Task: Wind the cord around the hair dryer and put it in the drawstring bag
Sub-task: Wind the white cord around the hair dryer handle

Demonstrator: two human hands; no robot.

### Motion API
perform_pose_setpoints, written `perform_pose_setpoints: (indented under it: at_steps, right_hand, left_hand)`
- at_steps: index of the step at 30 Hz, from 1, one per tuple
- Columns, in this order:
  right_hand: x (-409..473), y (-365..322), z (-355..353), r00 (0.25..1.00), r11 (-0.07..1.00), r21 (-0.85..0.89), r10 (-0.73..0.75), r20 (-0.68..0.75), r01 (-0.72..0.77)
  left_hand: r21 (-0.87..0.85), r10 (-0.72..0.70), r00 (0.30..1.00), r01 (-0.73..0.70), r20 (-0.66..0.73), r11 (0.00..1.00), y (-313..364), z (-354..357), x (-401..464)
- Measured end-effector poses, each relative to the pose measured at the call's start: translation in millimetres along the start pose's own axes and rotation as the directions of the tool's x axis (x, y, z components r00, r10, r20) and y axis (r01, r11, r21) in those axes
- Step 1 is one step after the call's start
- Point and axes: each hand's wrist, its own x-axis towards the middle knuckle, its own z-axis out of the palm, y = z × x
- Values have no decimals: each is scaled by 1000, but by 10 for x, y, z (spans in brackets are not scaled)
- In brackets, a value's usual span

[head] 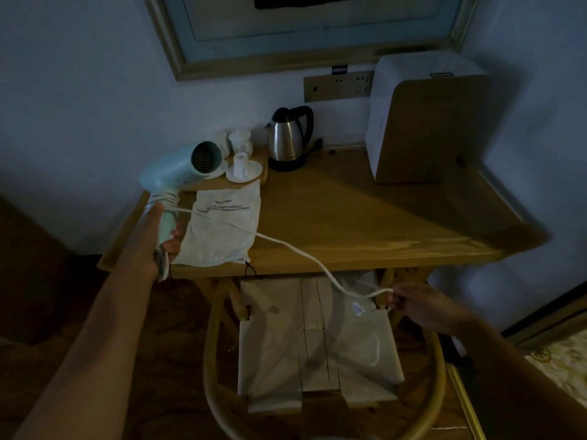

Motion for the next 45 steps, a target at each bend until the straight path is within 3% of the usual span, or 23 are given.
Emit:
perform_pose_setpoints:
  at_steps: [1,3,5,9,14,16,18,23,26,28,31,35,40,42,45]
  right_hand:
    - [-42,-53,23,995,984,-177,48,88,-32]
    - [-91,-173,54,959,804,-593,202,197,-47]
    - [-73,-288,55,924,615,-789,293,245,14]
    - [55,-380,81,956,432,-897,213,202,93]
    - [339,-128,69,1000,-108,-994,8,16,17]
    - [427,-35,127,998,-167,-984,-12,-64,-65]
    - [490,-68,292,997,-55,-997,-39,-60,-62]
    - [654,-410,973,948,344,-931,-318,8,123]
    - [759,-512,1387,953,611,-763,-301,26,213]
    - [814,-510,1556,966,716,-665,-257,29,211]
    - [825,-434,1589,966,780,-574,-242,92,250]
    - [710,-269,1352,955,912,-346,-129,266,220]
    - [545,-75,1041,884,943,-328,111,453,50]
    - [522,-81,999,889,913,-408,164,428,28]
    - [564,-237,960,961,811,-581,101,258,71]
  left_hand:
    - [22,21,999,-20,-48,1000,3,-39,18]
    - [-5,36,997,-37,-69,999,64,-89,54]
    - [-55,16,1000,-17,-9,998,157,-115,72]
    - [15,-13,1000,13,-7,1000,183,-140,56]
    - [-56,-18,996,22,84,998,4,62,-36]
    - [-33,-52,993,56,109,998,-59,189,-62]
    - [-3,-87,990,88,111,996,-121,299,-56]
    - [127,-103,989,89,107,988,-340,618,-142]
    - [173,-112,986,90,123,981,-458,817,-253]
    - [229,-121,986,92,115,969,-504,930,-313]
    - [218,-159,975,124,152,968,-533,995,-380]
    - [115,-230,921,204,314,972,-492,951,-446]
    - [33,-237,838,254,491,967,-431,846,-479]
    - [74,-216,831,207,513,975,-396,807,-506]
    - [186,-152,811,54,565,981,-359,747,-572]
